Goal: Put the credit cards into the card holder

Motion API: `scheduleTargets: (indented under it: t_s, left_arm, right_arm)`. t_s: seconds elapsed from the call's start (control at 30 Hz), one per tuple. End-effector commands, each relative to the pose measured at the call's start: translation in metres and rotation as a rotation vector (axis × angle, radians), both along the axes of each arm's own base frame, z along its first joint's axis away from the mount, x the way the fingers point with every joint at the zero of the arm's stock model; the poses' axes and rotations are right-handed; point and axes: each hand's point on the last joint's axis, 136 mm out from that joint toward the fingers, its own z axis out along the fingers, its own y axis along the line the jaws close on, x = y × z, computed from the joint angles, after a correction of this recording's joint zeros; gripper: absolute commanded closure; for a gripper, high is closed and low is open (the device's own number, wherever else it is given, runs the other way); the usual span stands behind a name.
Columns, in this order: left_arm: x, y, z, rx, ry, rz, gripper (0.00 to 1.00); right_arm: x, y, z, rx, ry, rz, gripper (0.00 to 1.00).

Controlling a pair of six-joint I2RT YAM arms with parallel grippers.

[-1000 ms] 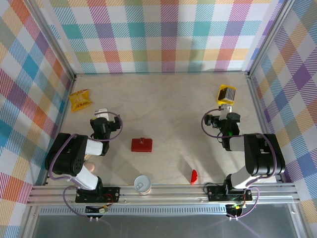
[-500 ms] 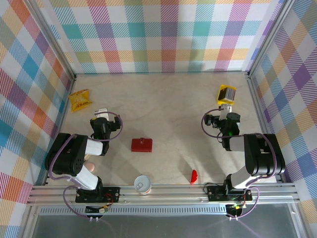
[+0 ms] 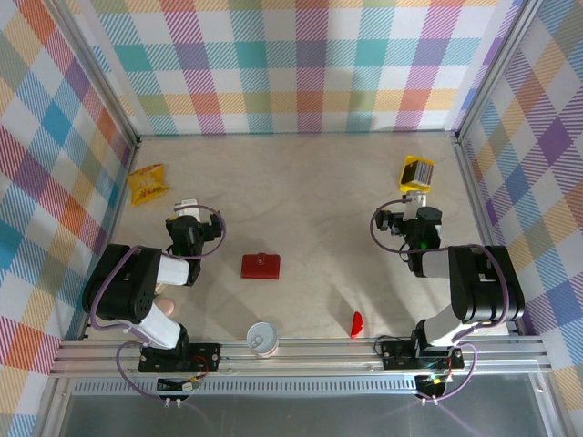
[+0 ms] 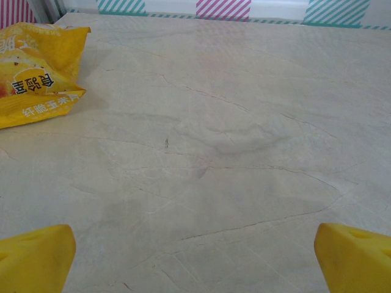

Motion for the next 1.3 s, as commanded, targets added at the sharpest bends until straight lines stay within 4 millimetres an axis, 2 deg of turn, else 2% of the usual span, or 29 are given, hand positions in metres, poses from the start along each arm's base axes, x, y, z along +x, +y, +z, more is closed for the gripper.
scheduleTargets:
  t_s: [0.0,0.27,0.43,0.57,0.67,0.77,0.8,0.93,1.0,1.1,1.27]
  left_arm:
    - [0.005,0.003,0.006,-0.009,-0.017,0.008,0.0]
    - [0.005,0.003,0.005,-0.009,-0.014,0.007,0.0]
    - [-0.003,0.006,0.018,-0.012,-0.055,0.025,0.0]
    - [-0.014,0.007,0.058,-0.017,-0.093,0.028,0.0]
    - [-0.023,0.008,0.098,-0.093,-0.13,0.048,0.0]
    - [-0.034,0.005,0.136,-0.245,-0.132,0.075,0.0]
    - [-0.037,-0.002,0.152,-0.308,-0.142,0.051,0.0]
    - [-0.057,-0.032,0.174,-0.524,-0.028,-0.044,0.0]
    - [-0.07,-0.042,0.175,-0.611,0.047,-0.055,0.01]
    - [-0.093,-0.044,0.157,-0.702,0.179,0.009,0.03]
    - [-0.118,-0.059,0.13,-0.847,0.34,0.042,0.03]
  right_arm:
    - [0.003,-0.001,0.005,0.009,-0.015,-0.009,0.01]
    - [0.003,-0.001,0.004,0.013,-0.01,-0.008,0.01]
    - [0.002,0.0,0.022,0.005,-0.002,-0.001,0.01]
    - [0.0,0.004,0.047,0.024,0.053,0.014,0.01]
    - [-0.007,0.018,0.078,0.076,0.008,0.08,0.03]
    - [-0.018,0.037,0.118,0.135,-0.033,0.169,0.08]
    - [-0.022,0.045,0.129,0.149,-0.029,0.2,0.09]
    - [-0.046,0.095,0.159,0.151,0.027,0.438,0.14]
    - [-0.062,0.123,0.163,0.138,0.048,0.576,0.16]
    - [-0.087,0.163,0.164,0.1,0.047,0.784,0.18]
    - [-0.123,0.211,0.153,0.045,0.079,1.023,0.2]
